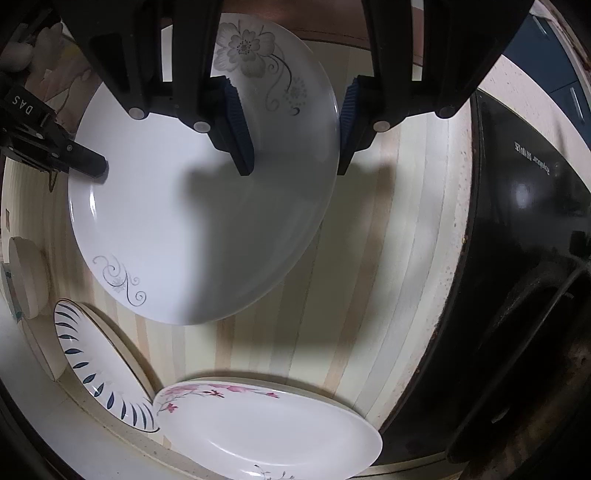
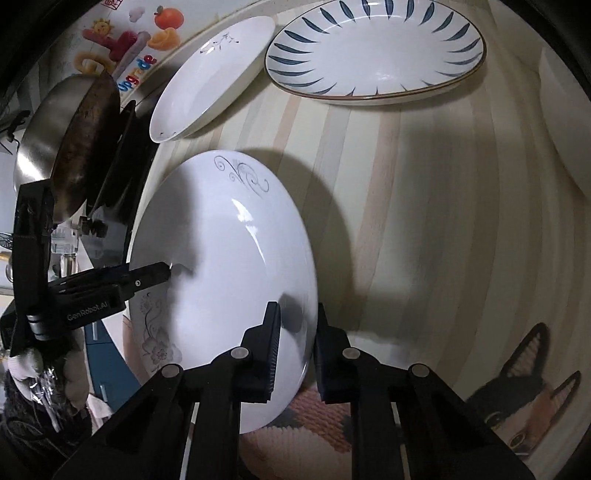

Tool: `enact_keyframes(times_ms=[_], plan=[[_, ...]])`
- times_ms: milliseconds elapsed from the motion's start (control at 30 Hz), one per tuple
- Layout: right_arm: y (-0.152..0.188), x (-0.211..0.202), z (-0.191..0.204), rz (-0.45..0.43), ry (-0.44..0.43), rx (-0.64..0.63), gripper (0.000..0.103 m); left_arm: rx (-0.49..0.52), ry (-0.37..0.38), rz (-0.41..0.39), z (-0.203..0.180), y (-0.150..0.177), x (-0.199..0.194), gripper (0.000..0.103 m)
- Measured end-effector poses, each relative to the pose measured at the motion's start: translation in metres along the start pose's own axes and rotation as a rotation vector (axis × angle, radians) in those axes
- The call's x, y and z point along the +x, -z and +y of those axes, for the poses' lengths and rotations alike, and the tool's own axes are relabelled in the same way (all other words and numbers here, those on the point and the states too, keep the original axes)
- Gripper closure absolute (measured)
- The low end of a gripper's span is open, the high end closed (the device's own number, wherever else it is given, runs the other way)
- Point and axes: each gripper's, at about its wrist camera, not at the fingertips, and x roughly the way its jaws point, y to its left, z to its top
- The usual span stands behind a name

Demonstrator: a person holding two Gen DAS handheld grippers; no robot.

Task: Organize plates and bowls
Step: 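Grasp the grey-swirl white plate rim with the left tool while the right tool grips it too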

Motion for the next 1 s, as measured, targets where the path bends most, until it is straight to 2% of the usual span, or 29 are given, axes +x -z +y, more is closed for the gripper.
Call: enact_keyframes(times_ms=[300, 400, 667, 867, 1000], plan=[[0.007, -0.025, -0.019, 0.010, -0.012, 0.031, 0.085, 0.036, 0.025, -0.029, -0.043, 0.023, -0.023, 0.062], [0.016, -0.045, -0.030, -0.004, -0.010, 0.040, 0.085, 0.068, 0.030, -0.046, -0.064, 0.030, -0.027, 0.062], [0.044, -0.084, -0.078, -0.035, 0.010, 0.089, 0.085, 0.134, 0.062, -0.031, -0.105, 0.028, -0.022, 0.062], [0.058, -0.087, -0.116, -0.037, 0.021, 0.149, 0.084, 0.168, 0.055, -0.010, -0.125, 0.026, -0.010, 0.062], [0.065, -0.085, -0.125, -0.040, 0.028, 0.164, 0.084, 0.182, 0.047, -0.002, -0.131, 0.025, -0.003, 0.062]])
